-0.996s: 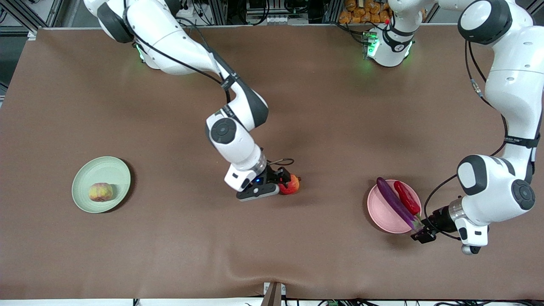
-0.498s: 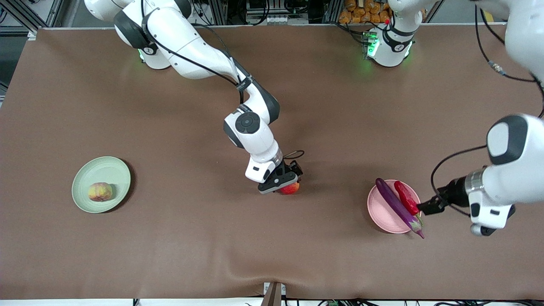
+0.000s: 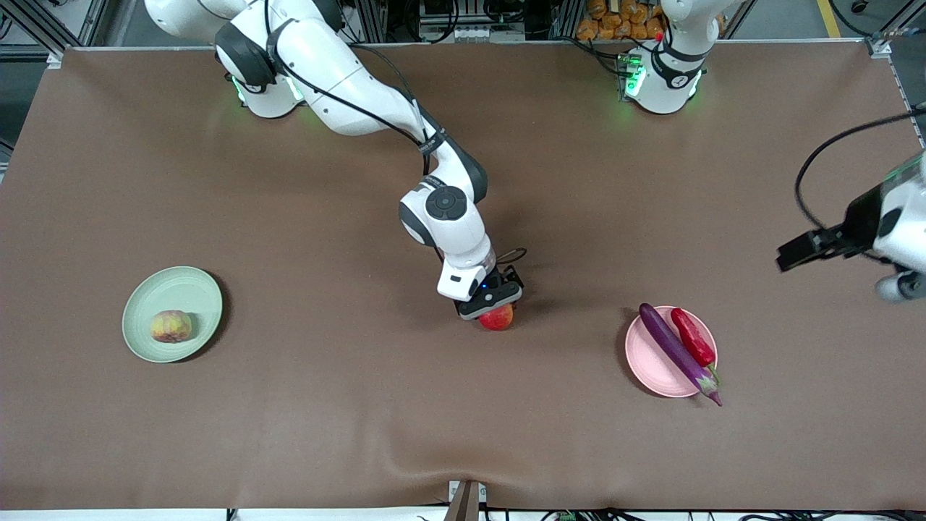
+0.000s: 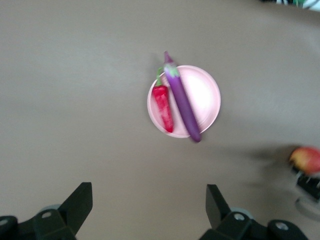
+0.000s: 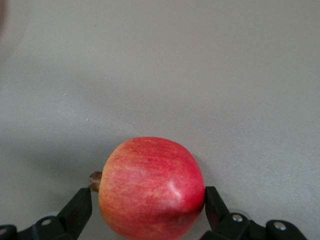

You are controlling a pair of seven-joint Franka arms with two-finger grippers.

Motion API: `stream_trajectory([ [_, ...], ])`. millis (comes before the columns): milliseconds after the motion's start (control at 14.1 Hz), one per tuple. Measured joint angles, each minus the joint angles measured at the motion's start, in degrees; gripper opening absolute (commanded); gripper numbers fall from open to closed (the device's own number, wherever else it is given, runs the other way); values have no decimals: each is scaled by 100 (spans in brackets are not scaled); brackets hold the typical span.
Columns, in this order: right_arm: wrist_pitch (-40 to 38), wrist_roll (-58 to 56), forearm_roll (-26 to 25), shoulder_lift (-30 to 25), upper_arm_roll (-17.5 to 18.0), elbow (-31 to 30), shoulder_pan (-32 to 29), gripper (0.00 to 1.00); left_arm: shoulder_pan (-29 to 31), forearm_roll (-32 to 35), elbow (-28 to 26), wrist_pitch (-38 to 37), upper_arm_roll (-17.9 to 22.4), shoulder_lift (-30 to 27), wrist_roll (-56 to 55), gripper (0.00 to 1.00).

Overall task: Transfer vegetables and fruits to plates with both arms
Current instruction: 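Grasp the red apple with the right gripper while the left arm retracts, then carry the apple with the right gripper and lower it onto the green plate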

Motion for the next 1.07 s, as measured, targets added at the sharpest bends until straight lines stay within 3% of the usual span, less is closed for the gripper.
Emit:
stream_trajectory([
  [71, 25, 0, -19, 39, -21, 41, 4, 77, 145, -88, -3, -124, 6, -148, 304, 100],
  [142, 99, 1, -44, 69, -61, 69, 4, 41, 281, -219, -11, -190, 14, -272, 487, 100],
  [213, 182, 1, -51, 86, -98, 84, 1, 20, 393, -361, -19, -222, 17, -360, 579, 100],
  [285, 216, 1, -52, 86, -134, 97, -4, 8, 477, -476, -27, -241, 16, -431, 628, 100],
  [498, 184, 48, -47, 38, -222, 208, -111, 8, 391, -604, -181, -323, 91, -689, 641, 100],
  [569, 27, 66, -47, -55, -239, 252, -243, 8, 83, -642, -329, -335, 389, -846, 641, 100],
  [783, -1139, 68, -42, -632, -250, 325, -831, 3, -1159, -1022, -847, -347, 1822, -1361, 642, 100],
  [1067, -2934, -233, 46, -1541, -242, 261, -1803, 3, -2600, -1132, -1303, -409, 3387, -1848, 649, 100],
])
